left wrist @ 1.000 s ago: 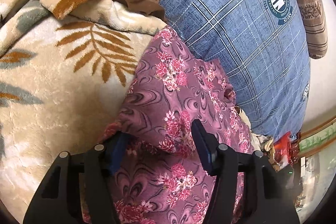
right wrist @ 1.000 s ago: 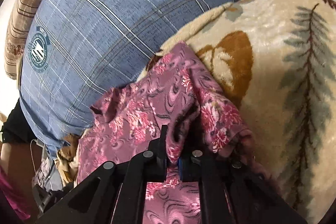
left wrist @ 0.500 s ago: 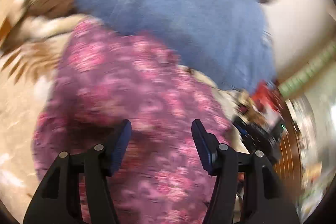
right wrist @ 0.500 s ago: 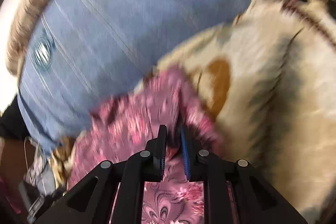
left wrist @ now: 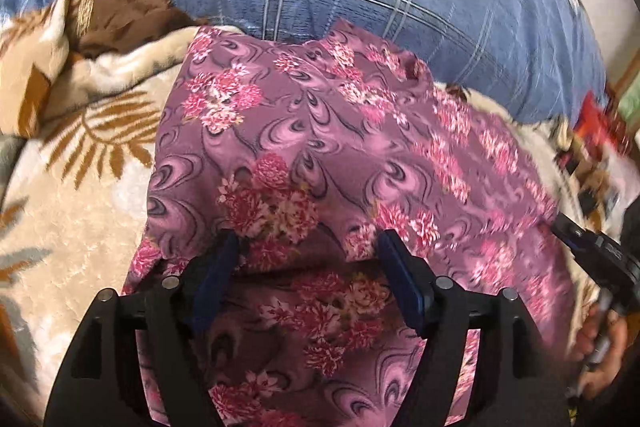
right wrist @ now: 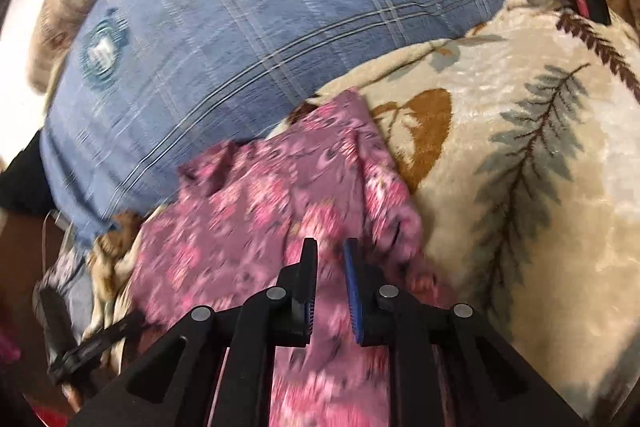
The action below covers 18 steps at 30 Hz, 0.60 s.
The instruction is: Fold small clothes
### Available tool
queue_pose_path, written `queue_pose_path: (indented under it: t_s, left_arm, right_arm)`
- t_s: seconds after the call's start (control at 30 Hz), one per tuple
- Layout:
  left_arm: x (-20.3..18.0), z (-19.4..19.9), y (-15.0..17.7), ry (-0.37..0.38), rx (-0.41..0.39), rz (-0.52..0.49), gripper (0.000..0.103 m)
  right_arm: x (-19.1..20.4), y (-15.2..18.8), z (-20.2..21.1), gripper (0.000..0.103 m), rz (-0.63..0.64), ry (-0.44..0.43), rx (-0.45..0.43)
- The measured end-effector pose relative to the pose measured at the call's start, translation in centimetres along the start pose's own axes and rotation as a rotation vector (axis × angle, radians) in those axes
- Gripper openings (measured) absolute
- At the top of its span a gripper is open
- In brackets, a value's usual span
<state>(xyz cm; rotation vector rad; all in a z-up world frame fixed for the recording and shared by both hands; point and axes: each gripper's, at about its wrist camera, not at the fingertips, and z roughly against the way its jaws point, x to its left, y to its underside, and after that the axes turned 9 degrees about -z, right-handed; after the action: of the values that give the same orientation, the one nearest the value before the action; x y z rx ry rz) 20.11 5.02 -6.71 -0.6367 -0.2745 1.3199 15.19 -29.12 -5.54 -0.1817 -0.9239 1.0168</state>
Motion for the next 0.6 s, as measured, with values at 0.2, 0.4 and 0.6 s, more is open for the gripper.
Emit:
queue_pose_path:
  t_s: [0.2,0.4,0.6]
  left_arm:
    - [-0.9,0.5,1.7,-0.018,0.056,-0.024,0.083]
    - [-2.6,3.4,5.8,0.010,0.129,-0.073,0.083]
    - [-1.0,8.4,10.7,0.038,0.176,-0.063,0.083]
  right_arm:
    - [-1.8,4.7,2.3,0.023,0.107,0.059,0.078]
    - [-2.6,7.6,4.9,0.023,0.136,0.043,0.124]
    - [-4.3,10.0,7.1,0.023,0.118,0.007,0.159]
